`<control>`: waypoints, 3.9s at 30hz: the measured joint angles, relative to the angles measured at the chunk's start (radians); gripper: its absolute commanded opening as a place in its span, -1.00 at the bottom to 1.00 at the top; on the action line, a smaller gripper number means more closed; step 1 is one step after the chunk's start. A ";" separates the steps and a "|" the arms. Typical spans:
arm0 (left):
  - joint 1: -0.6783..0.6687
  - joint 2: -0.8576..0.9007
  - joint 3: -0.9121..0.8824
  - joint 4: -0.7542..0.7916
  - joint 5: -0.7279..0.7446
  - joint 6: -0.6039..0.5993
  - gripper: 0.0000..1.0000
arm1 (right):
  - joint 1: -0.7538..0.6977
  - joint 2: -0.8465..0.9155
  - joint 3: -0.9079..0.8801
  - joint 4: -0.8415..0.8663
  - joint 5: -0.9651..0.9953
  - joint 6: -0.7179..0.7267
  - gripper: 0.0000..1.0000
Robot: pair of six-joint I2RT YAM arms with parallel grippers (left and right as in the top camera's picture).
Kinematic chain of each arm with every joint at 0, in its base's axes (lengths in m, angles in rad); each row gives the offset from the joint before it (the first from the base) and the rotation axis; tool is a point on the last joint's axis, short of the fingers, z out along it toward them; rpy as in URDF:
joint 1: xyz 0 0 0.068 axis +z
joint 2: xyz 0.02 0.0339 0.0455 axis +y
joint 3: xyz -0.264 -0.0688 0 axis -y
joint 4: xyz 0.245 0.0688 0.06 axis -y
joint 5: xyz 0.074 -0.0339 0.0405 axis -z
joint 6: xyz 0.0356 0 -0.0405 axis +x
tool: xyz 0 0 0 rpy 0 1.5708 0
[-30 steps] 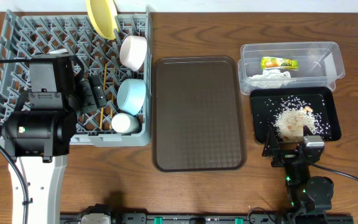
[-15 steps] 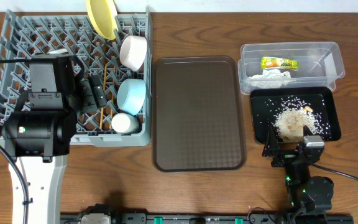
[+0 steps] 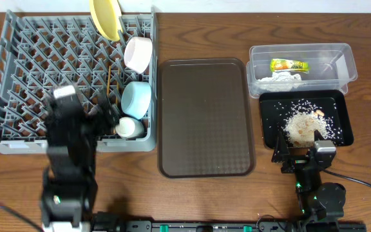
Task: Sort waste into correct bins and load items into the dishwasher
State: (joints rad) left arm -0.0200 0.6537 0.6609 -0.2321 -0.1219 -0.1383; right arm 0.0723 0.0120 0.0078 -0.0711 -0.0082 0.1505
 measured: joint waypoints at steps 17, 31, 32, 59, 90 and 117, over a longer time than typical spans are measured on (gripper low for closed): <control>0.000 -0.552 -0.576 0.240 0.012 0.004 0.93 | 0.000 0.000 0.000 0.000 0.000 0.000 0.99; 0.000 -0.640 -0.644 0.235 0.011 0.060 0.93 | 0.000 0.000 0.000 0.000 0.000 0.000 0.99; 0.000 -0.641 -0.644 0.235 0.011 0.064 0.93 | 0.000 0.000 0.000 0.000 0.000 0.000 0.99; 0.000 -0.642 -0.642 0.214 0.019 0.121 0.93 | 0.000 0.000 0.000 0.000 0.000 0.000 0.98; 0.000 -0.642 -0.642 0.214 0.019 0.121 0.93 | 0.000 0.000 0.000 0.000 0.000 0.000 0.98; 0.000 -0.642 -0.642 0.214 0.019 0.121 0.93 | 0.000 0.000 0.000 0.000 0.000 0.000 0.99</control>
State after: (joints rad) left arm -0.0196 0.0113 0.0193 -0.0181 -0.1032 -0.0177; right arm 0.0723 0.0120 0.0078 -0.0708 -0.0082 0.1505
